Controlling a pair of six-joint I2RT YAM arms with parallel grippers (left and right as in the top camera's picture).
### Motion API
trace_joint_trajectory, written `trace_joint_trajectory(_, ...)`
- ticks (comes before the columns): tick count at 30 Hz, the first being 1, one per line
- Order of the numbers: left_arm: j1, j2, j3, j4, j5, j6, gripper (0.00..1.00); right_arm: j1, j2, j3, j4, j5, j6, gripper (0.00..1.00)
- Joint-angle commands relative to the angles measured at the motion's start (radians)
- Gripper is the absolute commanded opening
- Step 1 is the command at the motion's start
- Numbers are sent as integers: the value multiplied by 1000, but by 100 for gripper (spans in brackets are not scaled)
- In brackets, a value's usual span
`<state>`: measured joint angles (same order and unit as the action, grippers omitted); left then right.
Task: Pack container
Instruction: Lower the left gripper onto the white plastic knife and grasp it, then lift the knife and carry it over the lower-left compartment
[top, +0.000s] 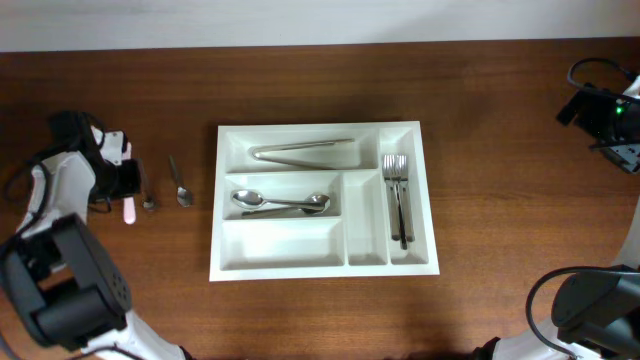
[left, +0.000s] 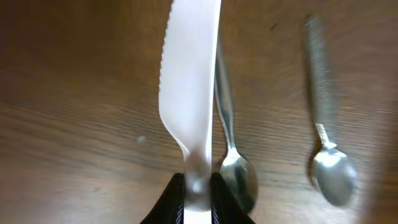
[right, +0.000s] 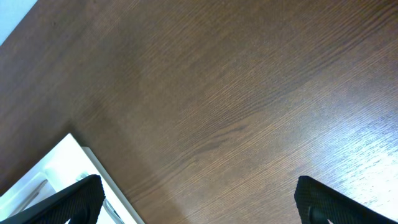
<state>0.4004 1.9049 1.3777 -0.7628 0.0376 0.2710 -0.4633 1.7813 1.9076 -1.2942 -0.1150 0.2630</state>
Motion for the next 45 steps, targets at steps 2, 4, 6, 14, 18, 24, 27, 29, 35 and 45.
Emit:
trace_joint_trajectory(2,-34,-169,25,0,18,123,2,-3,-13,11,0,-5,8,99)
trace_joint_trajectory(4,-53,-219,25,0,18,167,2,-3,-13,11,0,-5,8,99)
trace_joint_trajectory(6,-78,-267,25,-1,18,211,2,-3,-13,11,0,-5,8,99)
trace_joint_trajectory(14,-283,-419,25,-48,28,390,2,-3,-13,11,0,-5,8,99)
trace_joint_trajectory(18,-439,-432,25,-106,29,455,2,-3,-13,11,0,-5,8,99)
trace_joint_trajectory(24,-659,-406,16,-201,29,563,2,-3,-13,11,0,-6,8,99)
trace_joint_trajectory(27,-739,-377,14,-246,29,588,2,-3,-13,11,0,-5,8,99)
trace_joint_trajectory(29,-787,-358,14,-265,30,588,2,-3,-13,11,0,-5,8,99)
trace_joint_trajectory(35,-890,-284,12,-318,29,588,2,-3,-13,11,0,-5,8,99)
trace_joint_trajectory(45,-930,-131,10,-374,26,602,2,-3,-13,11,0,-5,8,98)
